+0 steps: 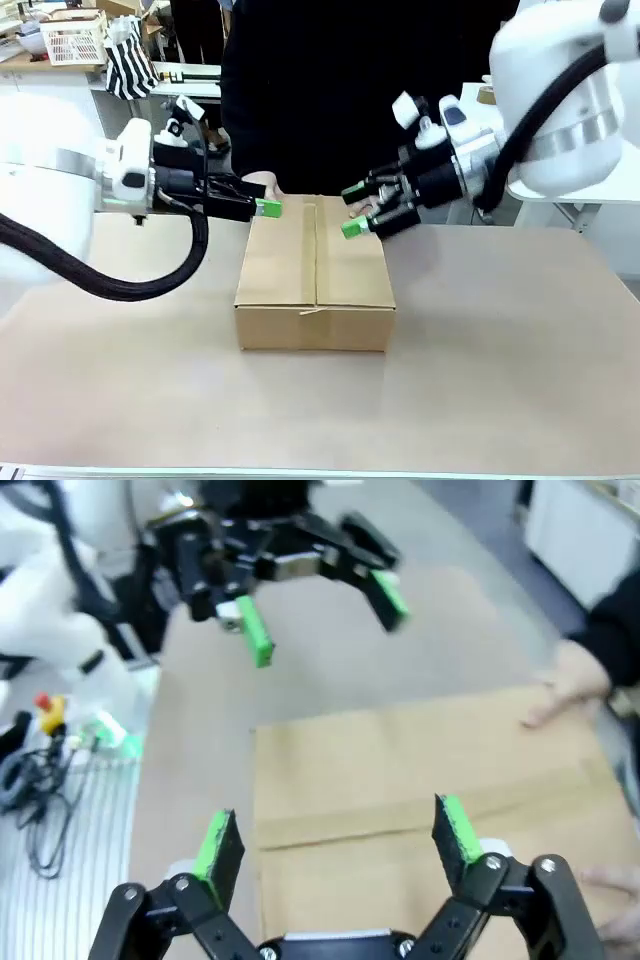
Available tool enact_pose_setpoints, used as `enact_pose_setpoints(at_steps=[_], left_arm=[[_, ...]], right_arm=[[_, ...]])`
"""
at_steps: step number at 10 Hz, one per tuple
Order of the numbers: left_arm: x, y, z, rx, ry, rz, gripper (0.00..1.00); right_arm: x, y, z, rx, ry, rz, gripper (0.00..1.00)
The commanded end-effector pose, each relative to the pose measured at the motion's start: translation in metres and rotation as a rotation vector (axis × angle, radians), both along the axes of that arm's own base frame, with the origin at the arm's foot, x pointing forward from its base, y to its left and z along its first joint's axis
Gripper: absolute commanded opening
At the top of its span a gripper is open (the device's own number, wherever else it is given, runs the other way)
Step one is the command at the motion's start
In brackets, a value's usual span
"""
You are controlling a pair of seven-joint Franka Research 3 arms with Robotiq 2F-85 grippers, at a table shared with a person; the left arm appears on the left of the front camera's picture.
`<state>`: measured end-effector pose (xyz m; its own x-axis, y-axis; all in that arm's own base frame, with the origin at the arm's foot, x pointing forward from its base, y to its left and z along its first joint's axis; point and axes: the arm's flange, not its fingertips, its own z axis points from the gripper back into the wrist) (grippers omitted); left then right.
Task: Pack the gift set into the box.
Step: Press and hold the closed box until the human finishes sealing it.
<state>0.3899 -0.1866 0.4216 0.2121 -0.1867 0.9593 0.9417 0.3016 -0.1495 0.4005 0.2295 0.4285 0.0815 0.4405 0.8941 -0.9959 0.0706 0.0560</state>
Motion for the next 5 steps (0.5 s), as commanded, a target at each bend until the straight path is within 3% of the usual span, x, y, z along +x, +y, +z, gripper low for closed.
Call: enact_pose_setpoints(at_steps=[1,2,3,4,5], left_arm=[[-0.004,0.002,0.014,0.124,-0.013,0.046,1.00],[-0.004,0.002,0.014,0.124,-0.013,0.046,1.00],[0.004,0.003,-0.006,-0.002,0.002,-0.002,1.00],[0.010,0.007,-0.004,-0.061,-0.195,-0.125,1.00],[0.035,0.017,-0.029,-0.062,-0.308,-0.165,1.00]], right_arm=[[0.024,-0.032,-0.051,-0.054,0.386,-0.147,1.00],[0.000,0.000,0.000,0.000,0.000,0.000,1.00],[0.007,-0.019,-0.035,0.015,0.124,-0.034,1.00],[0.020,-0.020,-0.038,0.039,0.093,0.046,1.00],[0.042,-0.024,-0.057,0.094,0.080,0.061,1.00]])
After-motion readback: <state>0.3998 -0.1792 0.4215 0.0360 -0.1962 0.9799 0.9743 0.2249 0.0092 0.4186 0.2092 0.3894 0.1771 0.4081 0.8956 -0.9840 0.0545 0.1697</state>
